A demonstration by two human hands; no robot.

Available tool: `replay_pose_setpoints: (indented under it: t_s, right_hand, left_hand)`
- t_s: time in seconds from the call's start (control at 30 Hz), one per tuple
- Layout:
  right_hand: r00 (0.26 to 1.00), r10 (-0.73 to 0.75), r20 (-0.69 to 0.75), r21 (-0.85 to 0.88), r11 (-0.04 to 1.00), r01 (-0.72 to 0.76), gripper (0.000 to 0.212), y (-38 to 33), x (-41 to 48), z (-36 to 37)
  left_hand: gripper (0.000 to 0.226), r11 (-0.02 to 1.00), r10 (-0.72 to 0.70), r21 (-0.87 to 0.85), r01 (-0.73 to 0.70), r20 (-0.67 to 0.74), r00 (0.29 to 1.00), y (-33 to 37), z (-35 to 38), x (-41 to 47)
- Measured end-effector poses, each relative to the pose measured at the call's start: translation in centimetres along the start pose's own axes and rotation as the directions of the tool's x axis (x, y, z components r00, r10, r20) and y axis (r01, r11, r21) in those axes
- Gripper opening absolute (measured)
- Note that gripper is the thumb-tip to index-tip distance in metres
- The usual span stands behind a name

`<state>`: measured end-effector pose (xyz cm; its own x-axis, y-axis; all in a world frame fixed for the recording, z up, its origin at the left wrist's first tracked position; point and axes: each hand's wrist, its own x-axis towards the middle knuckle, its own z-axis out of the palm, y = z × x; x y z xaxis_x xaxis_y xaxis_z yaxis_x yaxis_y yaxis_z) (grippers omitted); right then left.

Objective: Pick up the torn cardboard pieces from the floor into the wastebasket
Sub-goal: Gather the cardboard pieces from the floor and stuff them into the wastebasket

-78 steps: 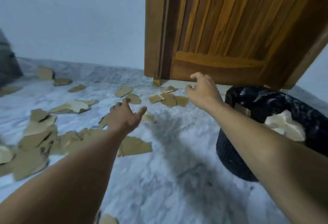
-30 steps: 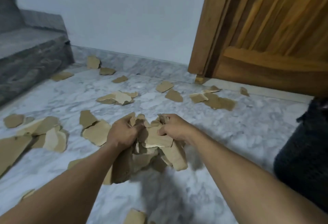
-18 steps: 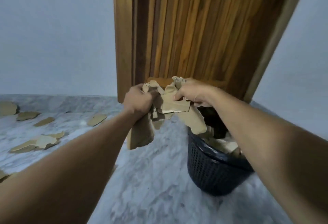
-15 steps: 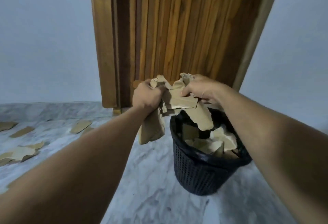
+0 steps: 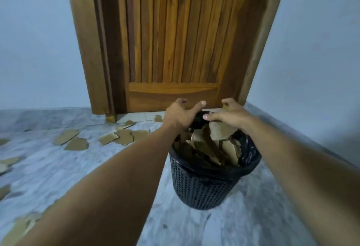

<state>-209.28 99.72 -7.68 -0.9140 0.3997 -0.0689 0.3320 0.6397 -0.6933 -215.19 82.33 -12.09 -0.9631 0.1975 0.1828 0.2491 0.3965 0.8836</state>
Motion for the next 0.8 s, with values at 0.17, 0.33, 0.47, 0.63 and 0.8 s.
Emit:
replay_pose_setpoints:
  t_s: [0.17,0.33,0.47,0.63,0.8]
  right_hand:
    - [0.995,-0.092,0.025,-0.100,0.991,0.094,0.087,-3.4,-0.7,2.8]
    - [0.978,-0.207,-0.022,-0.218,0.956,0.198,0.064,-8.2,0.3,11.0]
    - [0.957,-0.291,-0.001,-0.273,0.921,0.279,0.057,-11.9,2.2,19.6]
    - [0.965,-0.250,0.082,-0.251,0.932,0.262,0.064,-16.0,4.9,27.5]
    - [0.985,-0.074,0.159,-0.284,0.952,0.117,0.088,-16.2,9.0,34.0]
  left_hand:
    - [0.066,0.989,0.010,0.149,0.014,-0.157,0.987,-5.6,-6.3,-1.9]
    - [0.060,0.959,-0.034,0.263,0.101,-0.250,0.968,-13.5,-13.8,-2.9]
    - [0.059,0.938,-0.115,0.282,0.204,-0.301,0.946,-20.4,-19.4,-2.9]
    - [0.065,0.921,-0.186,0.297,0.252,-0.235,0.954,-27.4,-24.9,-2.2]
    - [0.077,0.843,-0.239,0.450,0.296,-0.179,0.954,-33.0,-28.5,0.4]
